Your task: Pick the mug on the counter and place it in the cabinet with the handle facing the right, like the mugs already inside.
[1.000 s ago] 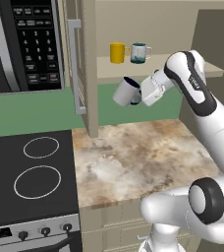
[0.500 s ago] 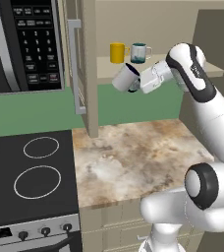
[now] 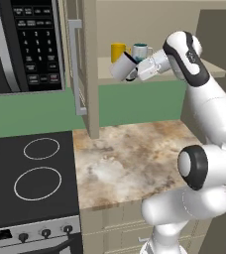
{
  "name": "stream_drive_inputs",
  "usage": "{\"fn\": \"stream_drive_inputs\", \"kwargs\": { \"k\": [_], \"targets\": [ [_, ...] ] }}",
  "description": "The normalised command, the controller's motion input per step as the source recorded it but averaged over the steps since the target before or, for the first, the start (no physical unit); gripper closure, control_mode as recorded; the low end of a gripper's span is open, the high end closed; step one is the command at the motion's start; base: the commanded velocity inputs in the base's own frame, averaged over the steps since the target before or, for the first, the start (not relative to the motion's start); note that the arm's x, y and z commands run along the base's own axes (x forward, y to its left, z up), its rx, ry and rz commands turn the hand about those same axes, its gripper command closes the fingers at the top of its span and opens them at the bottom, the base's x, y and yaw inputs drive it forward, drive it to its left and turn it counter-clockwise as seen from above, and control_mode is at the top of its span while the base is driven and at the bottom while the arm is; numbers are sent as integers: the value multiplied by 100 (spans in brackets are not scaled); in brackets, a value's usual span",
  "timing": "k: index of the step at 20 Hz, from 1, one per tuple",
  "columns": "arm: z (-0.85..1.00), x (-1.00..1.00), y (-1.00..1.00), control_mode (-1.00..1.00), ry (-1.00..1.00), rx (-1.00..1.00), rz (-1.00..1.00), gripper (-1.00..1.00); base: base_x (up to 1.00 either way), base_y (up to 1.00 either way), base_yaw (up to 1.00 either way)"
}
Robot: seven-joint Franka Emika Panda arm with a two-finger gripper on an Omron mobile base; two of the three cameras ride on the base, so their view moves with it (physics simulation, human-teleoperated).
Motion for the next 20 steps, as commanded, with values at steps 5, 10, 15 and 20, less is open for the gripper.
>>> {"fn": "stream_drive_inputs", "kwargs": {
  "k": [5,10,15,20],
  "targets": [
    [5,52,-5,-100,0,0,0,100,0,0,0],
    [17,42,-12,-100,1,0,0,100,0,0,0],
    [25,39,-10,-100,1,-4,3,100,0,0,0],
    [5,18,-6,-100,0,-7,8,100,0,0,0]
  ]
}}
